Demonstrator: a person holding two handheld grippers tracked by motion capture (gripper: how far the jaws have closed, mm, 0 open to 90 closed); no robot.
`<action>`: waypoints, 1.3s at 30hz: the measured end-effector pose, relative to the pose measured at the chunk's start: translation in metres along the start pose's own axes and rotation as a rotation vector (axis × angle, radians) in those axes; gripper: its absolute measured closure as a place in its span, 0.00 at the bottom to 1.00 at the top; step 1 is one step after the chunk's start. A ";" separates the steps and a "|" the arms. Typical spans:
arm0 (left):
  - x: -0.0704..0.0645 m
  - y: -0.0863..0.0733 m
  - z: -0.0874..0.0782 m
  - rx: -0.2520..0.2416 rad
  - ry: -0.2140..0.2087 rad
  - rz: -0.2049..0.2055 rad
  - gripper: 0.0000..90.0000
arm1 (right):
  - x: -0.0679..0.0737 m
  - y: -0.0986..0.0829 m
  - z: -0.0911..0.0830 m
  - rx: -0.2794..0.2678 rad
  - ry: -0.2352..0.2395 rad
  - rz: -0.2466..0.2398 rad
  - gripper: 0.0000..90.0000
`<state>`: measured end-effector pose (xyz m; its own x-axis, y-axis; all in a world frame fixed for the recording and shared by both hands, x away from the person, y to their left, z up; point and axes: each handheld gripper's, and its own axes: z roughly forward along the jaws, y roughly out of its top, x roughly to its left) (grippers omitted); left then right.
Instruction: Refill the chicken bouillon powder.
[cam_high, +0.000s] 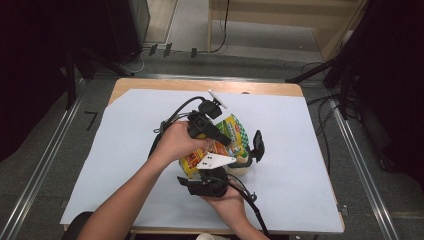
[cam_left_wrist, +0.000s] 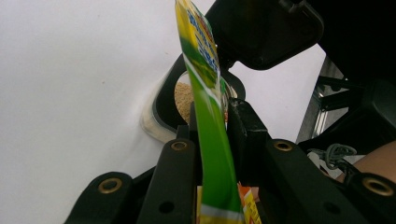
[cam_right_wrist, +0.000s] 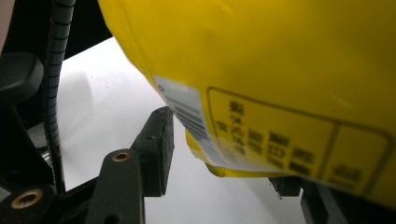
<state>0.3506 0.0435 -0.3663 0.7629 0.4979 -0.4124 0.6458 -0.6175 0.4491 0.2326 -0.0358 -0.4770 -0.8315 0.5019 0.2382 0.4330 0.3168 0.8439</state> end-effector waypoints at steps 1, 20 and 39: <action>0.000 0.000 0.000 0.000 0.000 0.000 0.90 | 0.000 0.000 0.000 0.003 0.000 0.001 0.55; 0.003 -0.001 -0.007 -0.027 -0.012 0.006 0.92 | -0.003 -0.007 0.006 0.022 -0.016 0.018 0.56; 0.010 -0.012 -0.018 -0.053 -0.026 0.000 0.94 | 0.001 -0.009 0.011 0.038 -0.013 0.006 0.55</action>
<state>0.3510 0.0671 -0.3613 0.7620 0.4817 -0.4328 0.6474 -0.5838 0.4900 0.2313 -0.0293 -0.4895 -0.8244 0.5140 0.2371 0.4512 0.3437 0.8236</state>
